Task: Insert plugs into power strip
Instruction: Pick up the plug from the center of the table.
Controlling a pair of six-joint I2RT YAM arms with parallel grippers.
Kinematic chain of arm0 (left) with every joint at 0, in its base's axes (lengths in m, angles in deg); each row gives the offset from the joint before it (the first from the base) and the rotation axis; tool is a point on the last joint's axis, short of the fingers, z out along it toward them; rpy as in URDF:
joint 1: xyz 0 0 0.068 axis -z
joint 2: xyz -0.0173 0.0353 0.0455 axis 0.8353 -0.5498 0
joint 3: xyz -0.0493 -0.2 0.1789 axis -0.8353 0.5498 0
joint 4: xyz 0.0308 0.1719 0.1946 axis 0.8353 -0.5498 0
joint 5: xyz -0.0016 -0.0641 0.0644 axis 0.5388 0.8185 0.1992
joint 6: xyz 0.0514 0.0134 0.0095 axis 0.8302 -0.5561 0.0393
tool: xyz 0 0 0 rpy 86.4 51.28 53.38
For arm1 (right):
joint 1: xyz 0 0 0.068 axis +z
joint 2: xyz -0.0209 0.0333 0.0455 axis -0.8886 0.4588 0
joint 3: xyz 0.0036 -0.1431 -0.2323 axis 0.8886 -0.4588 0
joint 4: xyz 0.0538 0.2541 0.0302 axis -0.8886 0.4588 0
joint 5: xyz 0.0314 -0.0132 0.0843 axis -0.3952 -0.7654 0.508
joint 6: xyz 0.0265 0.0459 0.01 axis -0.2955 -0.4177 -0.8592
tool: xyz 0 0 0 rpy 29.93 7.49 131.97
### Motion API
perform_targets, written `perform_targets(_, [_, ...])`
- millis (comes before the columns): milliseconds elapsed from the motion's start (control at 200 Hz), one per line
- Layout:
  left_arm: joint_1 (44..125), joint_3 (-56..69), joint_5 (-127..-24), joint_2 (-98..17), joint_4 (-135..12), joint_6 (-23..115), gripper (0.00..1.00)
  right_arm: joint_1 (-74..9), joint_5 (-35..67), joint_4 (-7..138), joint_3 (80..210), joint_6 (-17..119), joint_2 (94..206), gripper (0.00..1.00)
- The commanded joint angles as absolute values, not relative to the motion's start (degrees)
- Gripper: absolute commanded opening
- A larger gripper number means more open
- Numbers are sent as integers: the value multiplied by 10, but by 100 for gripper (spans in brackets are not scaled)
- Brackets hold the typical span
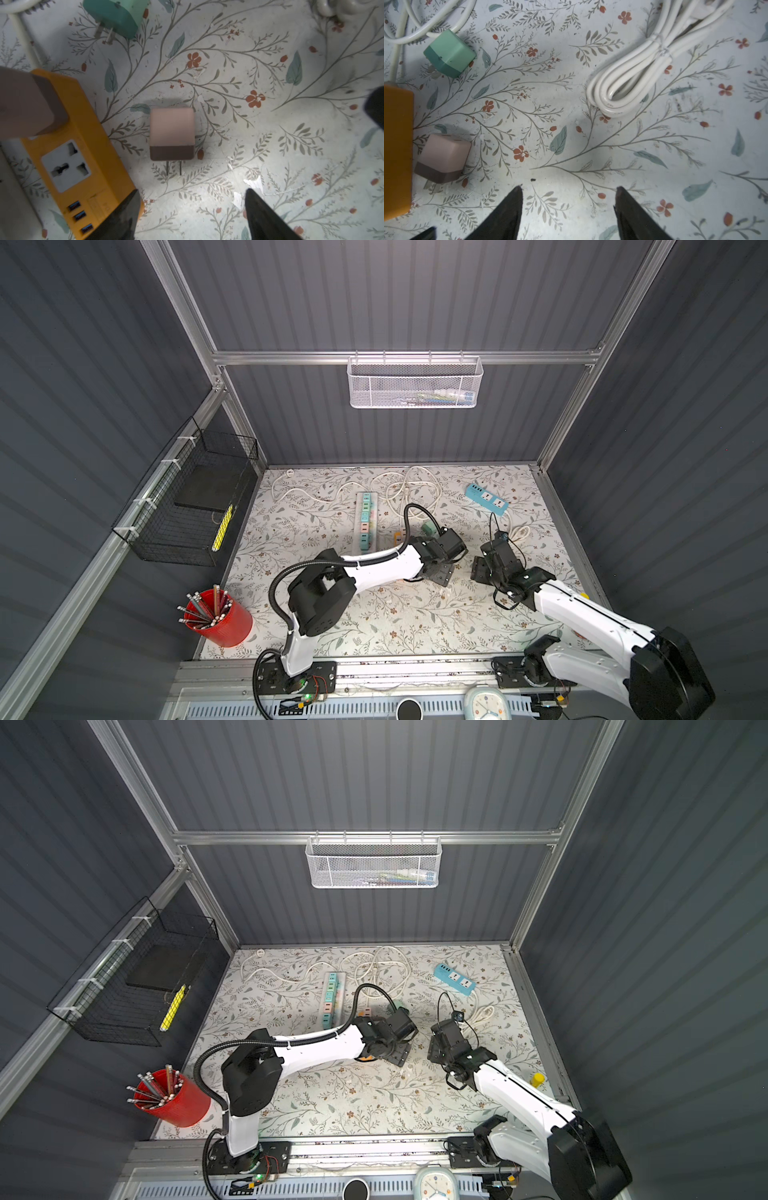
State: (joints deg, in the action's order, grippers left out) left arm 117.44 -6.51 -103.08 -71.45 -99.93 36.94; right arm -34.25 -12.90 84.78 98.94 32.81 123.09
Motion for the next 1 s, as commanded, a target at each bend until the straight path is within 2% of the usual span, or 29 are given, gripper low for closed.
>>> perform_targets(0, [1171,-116,-1066,-743,-1052,397,79,-347,-134,838,988,331,1221,71])
perform_targets(175, [1169,-161,-1092,-787,-1080,413,76,-349,-125,836,985,333,1216,72])
perform_targets(350, [1153,-180,-1066,-820,-1091,423,65,-352,-122,834,980,331,1197,72])
perform_targets(705, [1141,-179,-1038,-846,-1068,437,56,-356,-108,830,966,330,1180,72])
perform_targets(856, [1140,-178,-1035,-847,-1066,438,43,-355,-107,831,966,330,1179,72])
perform_targets(996, [1140,-153,-1037,-820,-1046,445,37,-356,-102,834,969,330,1178,72])
